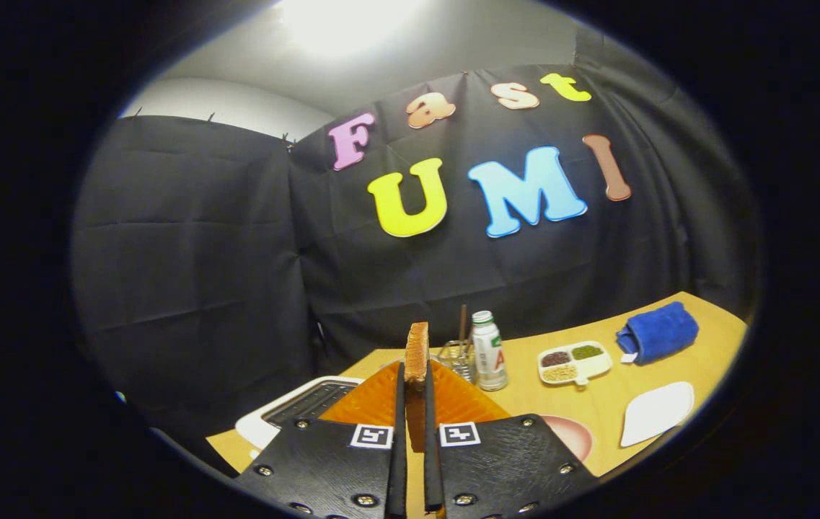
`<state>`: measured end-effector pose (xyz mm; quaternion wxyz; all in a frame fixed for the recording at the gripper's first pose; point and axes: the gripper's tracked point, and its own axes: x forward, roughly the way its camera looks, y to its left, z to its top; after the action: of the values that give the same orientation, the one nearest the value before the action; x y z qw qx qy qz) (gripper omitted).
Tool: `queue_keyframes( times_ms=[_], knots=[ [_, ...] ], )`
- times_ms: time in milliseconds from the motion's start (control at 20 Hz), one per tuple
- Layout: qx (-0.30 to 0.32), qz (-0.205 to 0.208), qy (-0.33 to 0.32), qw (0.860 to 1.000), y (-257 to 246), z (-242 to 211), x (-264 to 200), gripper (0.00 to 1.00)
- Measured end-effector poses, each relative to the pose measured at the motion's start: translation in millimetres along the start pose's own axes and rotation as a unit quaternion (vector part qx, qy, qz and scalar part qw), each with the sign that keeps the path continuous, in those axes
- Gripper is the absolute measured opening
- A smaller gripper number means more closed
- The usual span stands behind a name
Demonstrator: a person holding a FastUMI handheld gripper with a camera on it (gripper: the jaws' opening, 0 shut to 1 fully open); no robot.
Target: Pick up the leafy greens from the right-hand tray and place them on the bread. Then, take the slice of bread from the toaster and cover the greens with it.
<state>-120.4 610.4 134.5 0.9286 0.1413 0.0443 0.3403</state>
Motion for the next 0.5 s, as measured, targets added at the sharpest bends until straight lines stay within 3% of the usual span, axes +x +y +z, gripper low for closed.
queue_keyframes(
  times_ms=[200,500],
  knots=[
    [-0.016,-0.066,0.022,0.997,-55.7,-21.2,-7.0,0.09],
    [-0.028,-0.13,0.043,0.99,-108.5,-48.9,-15.1,0.09]
  ],
)
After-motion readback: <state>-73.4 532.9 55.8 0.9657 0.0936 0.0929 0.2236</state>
